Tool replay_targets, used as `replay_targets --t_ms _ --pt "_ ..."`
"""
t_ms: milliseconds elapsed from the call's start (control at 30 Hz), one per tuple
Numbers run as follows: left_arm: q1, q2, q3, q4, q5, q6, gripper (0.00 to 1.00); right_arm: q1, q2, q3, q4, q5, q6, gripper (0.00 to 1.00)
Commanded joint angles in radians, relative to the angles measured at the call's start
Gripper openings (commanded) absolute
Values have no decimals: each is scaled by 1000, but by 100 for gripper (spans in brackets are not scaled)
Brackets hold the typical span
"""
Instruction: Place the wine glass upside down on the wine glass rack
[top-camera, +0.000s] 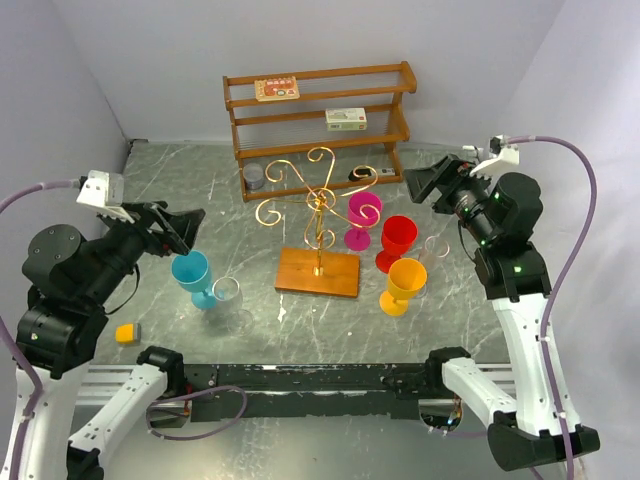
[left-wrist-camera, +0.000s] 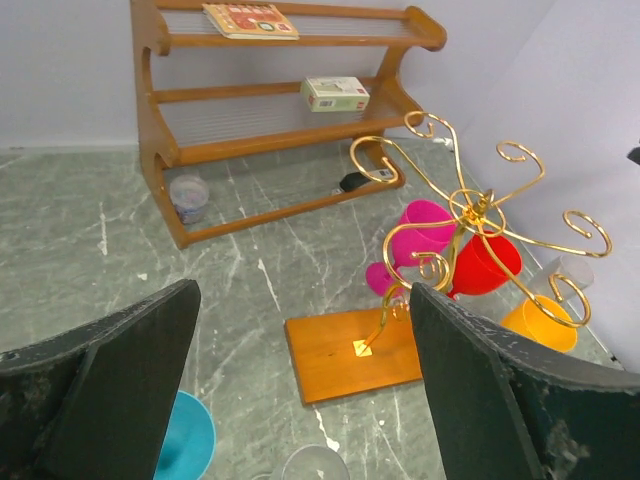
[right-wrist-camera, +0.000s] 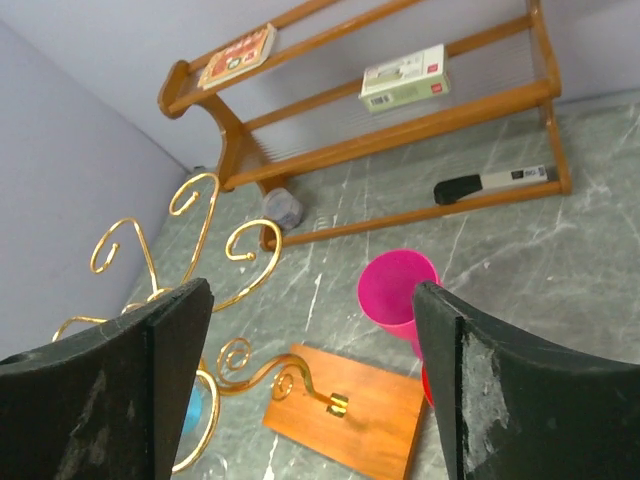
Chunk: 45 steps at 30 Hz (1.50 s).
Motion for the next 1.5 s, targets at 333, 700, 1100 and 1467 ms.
replay_targets --t_ms 333,700,1100,1467 --pt "46 34 -61 207 315 -87 99 -56 7 9 -41 -93 -23 91" --pt "51 -10 -100 300 430 -90 97 -60 97 43 -94 16 -75 80" --pt "52 -64 -172 353 415 -132 95 -34 443 202 -247 2 -100 53" --pt "53 -66 -115 260 380 -86 94 95 667 244 -258 166 -112 43"
